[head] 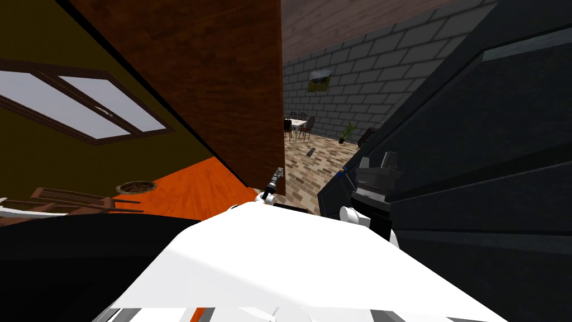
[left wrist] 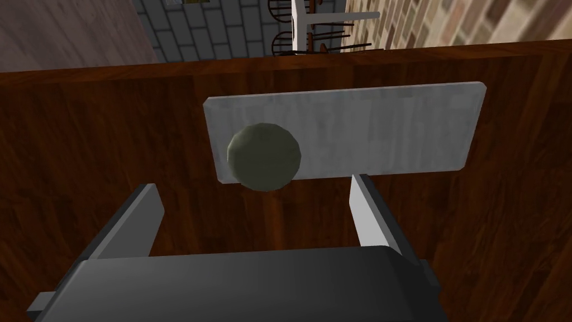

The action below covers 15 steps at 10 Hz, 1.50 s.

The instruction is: Push the door open

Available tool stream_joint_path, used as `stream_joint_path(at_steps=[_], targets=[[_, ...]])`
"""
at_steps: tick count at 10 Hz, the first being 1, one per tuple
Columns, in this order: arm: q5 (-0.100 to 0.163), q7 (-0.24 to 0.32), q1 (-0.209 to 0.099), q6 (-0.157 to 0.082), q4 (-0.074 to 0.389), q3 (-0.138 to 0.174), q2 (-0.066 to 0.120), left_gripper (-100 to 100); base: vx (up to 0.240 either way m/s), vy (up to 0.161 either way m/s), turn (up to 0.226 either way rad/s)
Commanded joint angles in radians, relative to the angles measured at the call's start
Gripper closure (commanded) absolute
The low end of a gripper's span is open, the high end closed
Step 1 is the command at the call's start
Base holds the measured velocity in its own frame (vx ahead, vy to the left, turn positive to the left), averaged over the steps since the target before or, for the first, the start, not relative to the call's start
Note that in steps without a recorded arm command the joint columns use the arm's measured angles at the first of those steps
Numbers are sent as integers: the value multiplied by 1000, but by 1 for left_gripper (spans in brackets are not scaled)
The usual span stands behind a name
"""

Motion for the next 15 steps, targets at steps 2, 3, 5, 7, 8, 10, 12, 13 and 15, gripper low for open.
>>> stream_joint_path(at_steps=[2, 3, 5, 7, 8, 10, 12, 13, 15], targets=[[2, -3, 1, -8, 3, 4, -7, -100, 193, -40, -24], [2, -2, 2, -7, 3, 3, -5, -100, 69, -12, 15], [2, -2, 2, -7, 3, 3, -5, 100, -19, 2, -11], [2, -2, 2, -7, 3, 3, -5, 100, -13, 3, -2], [2, -2, 2, -7, 3, 3, -5, 100, -6, 0, 2], [6, -13, 2, -4, 5, 16, 2, 100, 53, -2, 27], [11, -23, 1, -4, 6, 28, 8, 100, 178, -20, 71], [16, -31, 0, -5, 6, 39, 11, 100, 186, -10, 66], [19, -37, -1, -5, 7, 46, 14, 100, 186, -4, 44]])
